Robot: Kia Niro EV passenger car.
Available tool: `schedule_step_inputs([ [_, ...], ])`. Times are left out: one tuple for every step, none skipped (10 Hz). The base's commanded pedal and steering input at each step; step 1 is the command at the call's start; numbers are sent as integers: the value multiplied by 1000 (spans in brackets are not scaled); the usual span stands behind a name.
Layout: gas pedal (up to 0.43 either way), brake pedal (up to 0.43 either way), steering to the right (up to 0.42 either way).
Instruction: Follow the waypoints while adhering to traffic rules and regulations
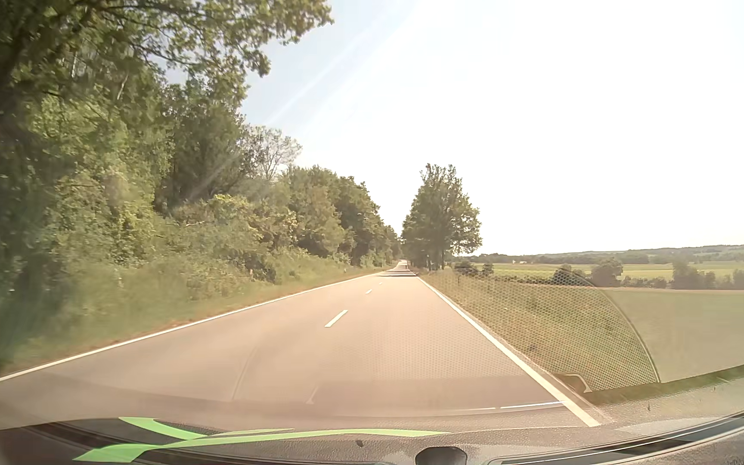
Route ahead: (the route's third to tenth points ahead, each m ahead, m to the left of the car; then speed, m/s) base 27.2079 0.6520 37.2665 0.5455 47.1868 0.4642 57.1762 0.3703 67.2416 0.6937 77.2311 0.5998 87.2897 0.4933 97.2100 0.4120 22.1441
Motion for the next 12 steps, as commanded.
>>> schedule_step_inputs([
  [260, 0, -2],
  [280, 0, -4],
  [287, 0, -5],
  [311, 0, -5],
  [319, 0, -5],
  [319, 0, -4],
  [319, 0, -4],
  [319, 0, -4],
  [319, 0, -4],
  [319, 0, -4],
  [299, 0, -4],
  [268, 0, -4],
])
